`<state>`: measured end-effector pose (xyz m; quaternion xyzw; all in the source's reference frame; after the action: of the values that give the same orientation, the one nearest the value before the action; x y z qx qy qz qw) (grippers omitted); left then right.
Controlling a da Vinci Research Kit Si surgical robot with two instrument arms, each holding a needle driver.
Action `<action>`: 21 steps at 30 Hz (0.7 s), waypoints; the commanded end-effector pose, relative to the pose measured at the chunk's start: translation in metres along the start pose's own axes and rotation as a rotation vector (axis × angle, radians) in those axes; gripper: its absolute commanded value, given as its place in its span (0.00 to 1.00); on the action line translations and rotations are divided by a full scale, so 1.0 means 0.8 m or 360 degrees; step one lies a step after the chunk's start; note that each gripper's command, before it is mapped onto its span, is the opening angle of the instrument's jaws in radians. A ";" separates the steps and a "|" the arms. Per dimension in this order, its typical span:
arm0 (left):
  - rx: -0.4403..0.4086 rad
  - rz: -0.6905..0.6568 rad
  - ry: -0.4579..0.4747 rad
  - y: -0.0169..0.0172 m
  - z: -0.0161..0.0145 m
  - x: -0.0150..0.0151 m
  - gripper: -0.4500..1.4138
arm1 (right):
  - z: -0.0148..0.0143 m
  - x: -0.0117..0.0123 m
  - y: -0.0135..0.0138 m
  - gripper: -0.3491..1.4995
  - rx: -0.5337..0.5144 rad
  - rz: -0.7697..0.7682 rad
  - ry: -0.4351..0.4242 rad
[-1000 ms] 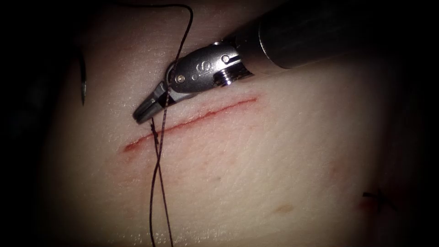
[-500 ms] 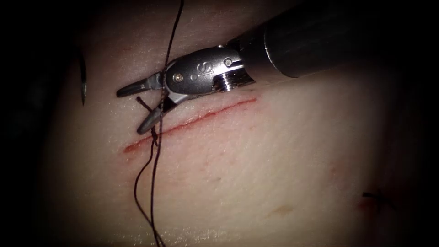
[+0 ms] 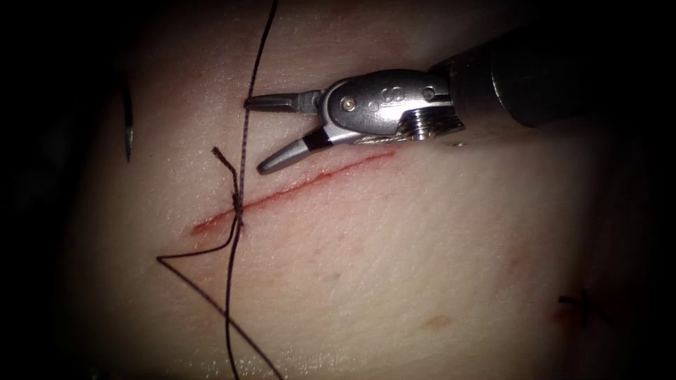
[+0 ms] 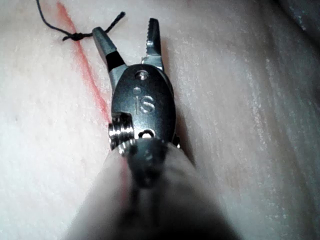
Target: Wound Closure
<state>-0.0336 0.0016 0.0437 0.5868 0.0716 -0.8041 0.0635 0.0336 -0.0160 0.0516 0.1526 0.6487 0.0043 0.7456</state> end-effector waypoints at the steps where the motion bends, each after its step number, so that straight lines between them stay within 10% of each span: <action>1: 0.0004 0.0001 0.0002 0.0003 0.0013 -0.0008 0.00 | 0.0023 -0.0009 -0.0020 0.69 0.0014 -0.0008 0.0027; 21: 0.0060 -0.0033 -0.0043 -0.0018 0.0003 -0.0046 0.00 | 0.0166 -0.0002 -0.0028 0.43 0.0133 -0.0003 0.0271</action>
<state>-0.0324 0.0037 0.0468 0.5751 0.0596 -0.8147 0.0448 0.0453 -0.0203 0.0524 0.1841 0.7103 -0.0123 0.6793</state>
